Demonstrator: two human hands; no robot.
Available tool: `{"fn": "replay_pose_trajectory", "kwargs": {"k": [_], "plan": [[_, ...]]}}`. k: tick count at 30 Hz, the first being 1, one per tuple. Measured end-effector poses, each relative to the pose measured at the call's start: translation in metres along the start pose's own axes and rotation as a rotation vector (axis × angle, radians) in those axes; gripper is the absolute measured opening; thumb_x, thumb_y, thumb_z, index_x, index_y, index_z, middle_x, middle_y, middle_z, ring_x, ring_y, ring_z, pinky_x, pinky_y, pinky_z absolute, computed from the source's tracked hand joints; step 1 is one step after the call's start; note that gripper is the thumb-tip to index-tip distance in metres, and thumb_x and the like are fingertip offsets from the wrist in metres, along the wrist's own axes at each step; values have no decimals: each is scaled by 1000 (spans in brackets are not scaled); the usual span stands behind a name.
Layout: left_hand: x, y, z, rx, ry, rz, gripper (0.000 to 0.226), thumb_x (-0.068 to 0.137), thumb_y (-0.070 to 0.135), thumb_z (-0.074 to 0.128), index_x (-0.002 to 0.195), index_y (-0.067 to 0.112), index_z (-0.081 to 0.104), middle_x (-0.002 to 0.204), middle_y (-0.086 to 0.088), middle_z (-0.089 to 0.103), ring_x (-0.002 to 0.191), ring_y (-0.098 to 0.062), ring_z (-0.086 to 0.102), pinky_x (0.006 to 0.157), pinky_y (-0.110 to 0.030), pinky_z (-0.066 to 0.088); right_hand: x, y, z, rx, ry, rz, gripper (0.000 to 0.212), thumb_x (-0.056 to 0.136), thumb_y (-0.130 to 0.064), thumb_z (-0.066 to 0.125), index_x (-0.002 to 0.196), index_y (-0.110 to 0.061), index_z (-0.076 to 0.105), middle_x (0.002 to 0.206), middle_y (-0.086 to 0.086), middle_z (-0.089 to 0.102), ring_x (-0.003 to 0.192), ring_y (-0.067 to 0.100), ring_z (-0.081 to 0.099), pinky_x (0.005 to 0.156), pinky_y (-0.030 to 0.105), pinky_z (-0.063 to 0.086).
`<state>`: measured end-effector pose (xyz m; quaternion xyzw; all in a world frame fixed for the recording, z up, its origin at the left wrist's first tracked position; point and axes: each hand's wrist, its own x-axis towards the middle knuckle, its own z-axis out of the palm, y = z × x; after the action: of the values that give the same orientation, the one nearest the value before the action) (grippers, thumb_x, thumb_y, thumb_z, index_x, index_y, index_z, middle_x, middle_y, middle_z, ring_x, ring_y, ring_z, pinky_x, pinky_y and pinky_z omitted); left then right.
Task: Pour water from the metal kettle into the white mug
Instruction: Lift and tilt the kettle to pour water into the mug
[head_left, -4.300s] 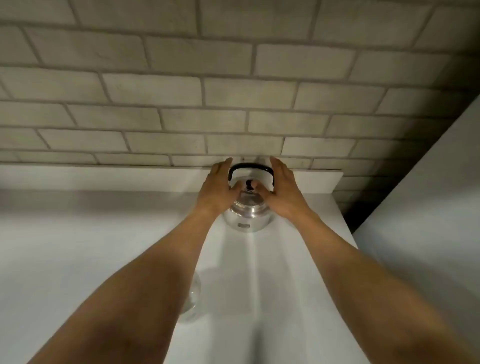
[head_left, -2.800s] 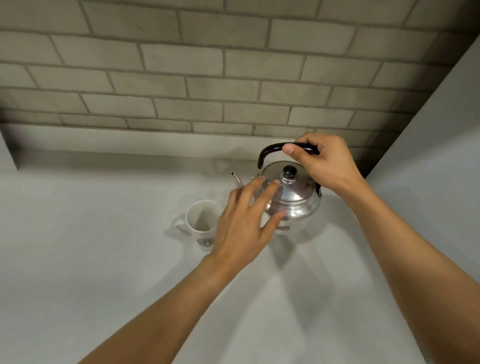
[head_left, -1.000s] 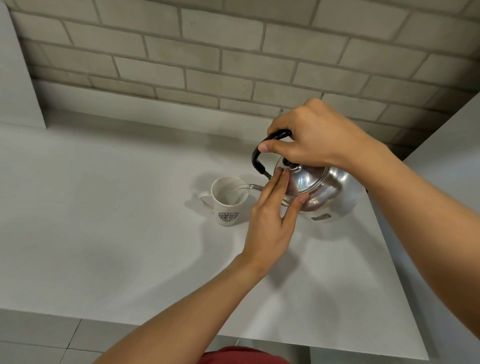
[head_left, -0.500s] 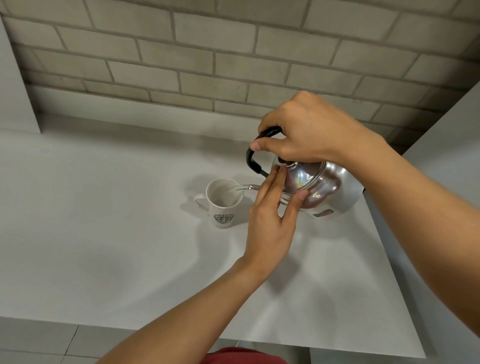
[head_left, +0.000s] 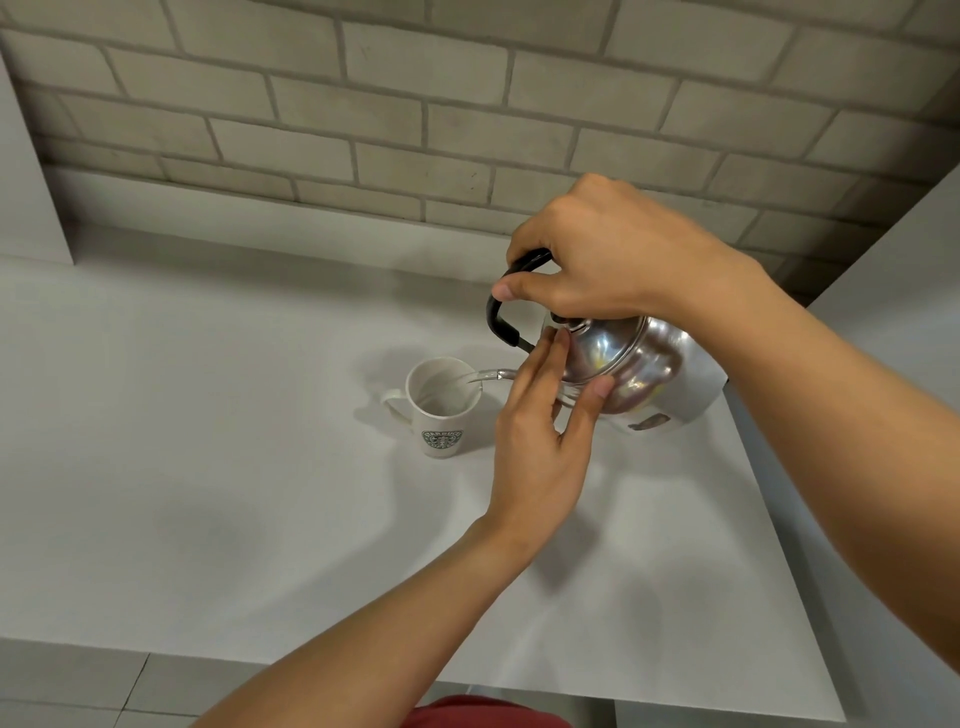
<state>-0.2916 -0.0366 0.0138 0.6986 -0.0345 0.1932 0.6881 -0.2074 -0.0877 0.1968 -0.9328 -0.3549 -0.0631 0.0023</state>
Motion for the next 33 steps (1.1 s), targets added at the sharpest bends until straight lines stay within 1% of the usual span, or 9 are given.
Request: {"fn": "replay_pose_trajectory", "kwargs": {"k": [11,13,16,17,19,21,26,30,33], "plan": [[2,-2,0,15,15,10,56,101,40,64,152,26,46,158,5,47,144,7,38,110,-37,51,4,-1,0,-26,-17,-15,42,93,-61,63,105,-25,79,82,8,74,79,32,66,70,46,58],[2,-2,0,17,20,9,56,101,41,63,152,26,46,158,5,47,142,10,39,107,-31,51,4,-1,1,-28,-14,-17,41,93,-61,63,105,-25,80,81,7,74,79,31,66,69,46,58],[3,-1,0,39,26,17,56,100,43,63,151,27,46,157,6,48,138,18,38,102,-14,47,5,-1,1,-27,-13,-16,40,93,-60,64,104,-26,80,81,7,73,79,31,65,70,46,57],[3,-1,1,41,28,17,56,100,44,63,151,27,46,157,5,48,137,19,37,101,-13,47,6,-1,1,-29,-13,-17,40,93,-60,64,103,-25,80,82,7,73,80,31,65,70,46,57],[2,-1,1,33,30,11,57,100,45,63,151,27,46,157,4,48,139,17,37,102,-17,49,7,-1,1,-33,-14,-22,40,93,-60,64,103,-25,79,83,7,74,80,31,65,71,46,57],[2,0,1,30,34,11,57,100,45,63,151,27,46,157,4,49,140,16,37,103,-17,48,7,-1,1,-38,-14,-25,40,93,-60,64,103,-24,79,84,7,74,80,31,65,71,45,57],[2,2,1,16,34,-5,59,99,46,63,152,26,46,153,14,47,140,18,35,103,-19,49,8,-1,1,-43,-12,-30,40,93,-60,65,103,-24,79,83,6,73,78,31,64,69,44,57],[1,4,1,4,33,-18,59,99,47,63,152,27,46,157,5,48,142,12,37,105,-24,51,9,0,1,-51,-10,-41,40,93,-59,65,101,-23,80,81,6,73,79,30,65,66,41,55],[1,6,0,-4,34,-25,59,98,47,63,152,26,47,158,5,48,142,13,36,104,-17,49,10,-1,0,-53,-9,-52,40,93,-58,65,101,-23,80,81,6,73,80,30,65,63,37,51]]}}
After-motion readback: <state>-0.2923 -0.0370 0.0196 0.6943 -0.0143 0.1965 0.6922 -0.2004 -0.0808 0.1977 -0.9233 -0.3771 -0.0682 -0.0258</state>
